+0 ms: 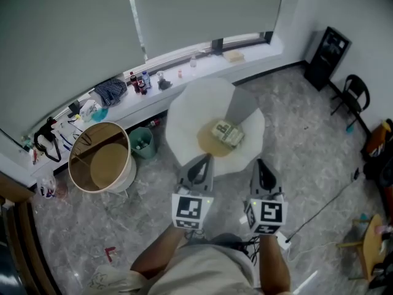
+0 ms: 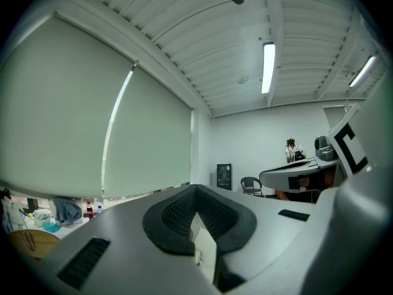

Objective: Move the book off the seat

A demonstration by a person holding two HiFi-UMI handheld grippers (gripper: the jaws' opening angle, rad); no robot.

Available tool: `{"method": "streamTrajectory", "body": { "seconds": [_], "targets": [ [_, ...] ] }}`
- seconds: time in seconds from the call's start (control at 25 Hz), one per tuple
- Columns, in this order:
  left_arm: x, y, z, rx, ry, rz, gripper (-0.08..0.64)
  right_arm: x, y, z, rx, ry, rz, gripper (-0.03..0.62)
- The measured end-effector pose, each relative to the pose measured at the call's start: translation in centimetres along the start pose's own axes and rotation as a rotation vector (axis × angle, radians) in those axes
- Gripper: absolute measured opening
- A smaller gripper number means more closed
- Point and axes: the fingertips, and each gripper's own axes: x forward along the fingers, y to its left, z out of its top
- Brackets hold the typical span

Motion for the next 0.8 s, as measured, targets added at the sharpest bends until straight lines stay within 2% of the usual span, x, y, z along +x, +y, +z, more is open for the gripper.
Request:
{"method": "streamTrajectory", "body": {
  "seconds": [0.4,0.8],
  "targets": [
    [6.4,2.2,-1.9,-0.02,0.026,-0.026,0.003,6.0,-2.6,-1.4,0.01,0.036,-0.033,0.005],
    [17.1,2.4,-0.9,0.018,0.029,0.0,0.003,14.9,-9.8,-1.1,0.05,0.028,-0.008,0.005]
  ]
}}
